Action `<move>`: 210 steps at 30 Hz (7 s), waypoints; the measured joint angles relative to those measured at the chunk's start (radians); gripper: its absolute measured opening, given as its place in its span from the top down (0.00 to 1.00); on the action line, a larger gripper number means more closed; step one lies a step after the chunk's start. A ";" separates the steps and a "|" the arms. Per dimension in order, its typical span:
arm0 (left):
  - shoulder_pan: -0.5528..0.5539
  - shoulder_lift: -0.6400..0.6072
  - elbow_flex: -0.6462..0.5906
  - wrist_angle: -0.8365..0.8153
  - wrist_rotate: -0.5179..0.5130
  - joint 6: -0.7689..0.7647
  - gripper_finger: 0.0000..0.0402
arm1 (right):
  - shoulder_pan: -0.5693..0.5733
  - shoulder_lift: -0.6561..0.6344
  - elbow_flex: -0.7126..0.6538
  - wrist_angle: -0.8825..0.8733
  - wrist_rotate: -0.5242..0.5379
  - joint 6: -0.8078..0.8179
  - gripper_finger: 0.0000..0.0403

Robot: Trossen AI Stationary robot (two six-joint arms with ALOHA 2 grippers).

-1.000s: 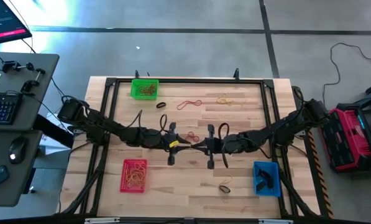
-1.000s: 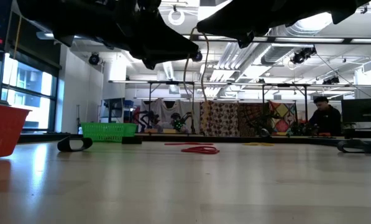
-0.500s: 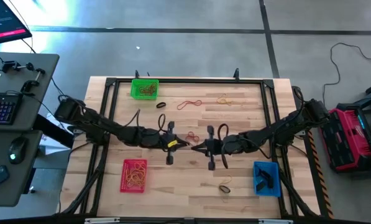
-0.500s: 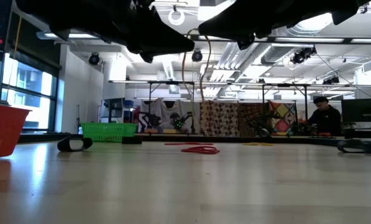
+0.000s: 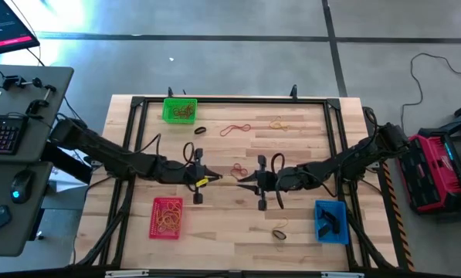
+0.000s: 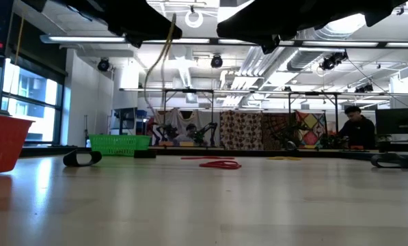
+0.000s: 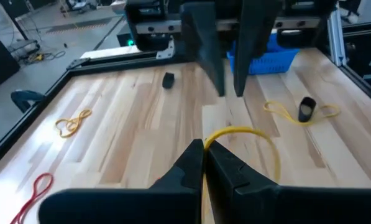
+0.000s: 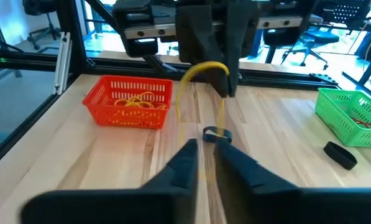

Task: Sort rubber bands into baskets
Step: Put the yellow rubber band into the red bin, then put the black rubber band into the blue bin

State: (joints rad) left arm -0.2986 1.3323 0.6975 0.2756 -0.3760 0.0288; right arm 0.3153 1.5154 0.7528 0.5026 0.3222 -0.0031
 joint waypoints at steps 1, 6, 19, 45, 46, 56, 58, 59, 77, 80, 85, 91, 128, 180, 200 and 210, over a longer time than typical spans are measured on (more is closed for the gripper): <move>-0.007 -0.003 0.000 -0.005 -0.004 0.000 1.00 | 0.000 0.000 0.000 0.000 0.000 0.004 0.87; -0.045 -0.021 0.000 -0.062 0.000 0.002 1.00 | 0.000 0.000 0.000 -0.003 0.000 0.005 0.68; -0.278 -0.178 0.000 -0.387 0.090 -0.127 1.00 | -0.001 0.000 0.000 -0.032 0.000 0.003 0.60; -0.625 -0.252 0.000 -1.032 -0.038 -0.903 1.00 | -0.001 0.000 0.000 -0.052 0.000 0.005 0.60; -0.630 -0.252 0.000 -1.055 -0.032 -0.927 1.00 | -0.001 0.000 0.000 -0.052 0.000 0.004 0.60; -0.684 -0.252 0.000 -1.075 0.027 -0.996 1.00 | -0.001 0.000 0.000 -0.052 0.000 0.003 0.60; -0.691 -0.253 0.006 -1.060 0.046 -0.996 1.00 | -0.001 0.000 0.000 -0.052 0.000 0.003 0.60; -0.697 -0.253 0.019 -1.063 0.055 -0.996 1.00 | -0.001 0.000 0.000 -0.052 0.000 0.003 0.60; -0.722 -0.220 0.131 -1.109 -0.079 -0.925 1.00 | -0.002 0.000 0.000 -0.055 0.000 0.003 0.60; -0.694 -0.182 0.131 -1.094 -0.081 -0.917 1.00 | -0.002 0.000 0.000 -0.058 0.000 0.003 0.60; -0.642 -0.095 0.130 -1.058 -0.012 -0.888 1.00 | -0.002 0.000 0.000 -0.058 0.000 0.003 0.60; -0.594 -0.007 0.130 -1.013 0.086 -0.872 1.00 | -0.002 0.000 0.000 -0.059 0.000 0.003 0.60; -0.539 0.026 0.130 -1.020 0.315 -0.890 0.63 | -0.002 0.000 0.000 -0.059 0.000 0.003 0.60; -0.001 -0.120 -0.171 -0.031 0.398 -0.059 1.00 | -0.003 -0.122 0.220 -1.366 0.000 0.491 0.60; 0.122 -0.120 -0.342 0.322 0.573 -0.080 1.00 | -0.370 -0.122 -0.048 -1.569 -0.173 0.410 0.60; 0.122 -0.120 -0.342 0.322 0.573 -0.080 1.00 | -0.492 -0.121 -0.081 -1.485 -0.288 0.338 0.62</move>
State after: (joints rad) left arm -0.1768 1.2124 0.3557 0.5972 0.1974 -0.0510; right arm -0.1768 1.3941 0.6716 -0.9824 0.0337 0.3350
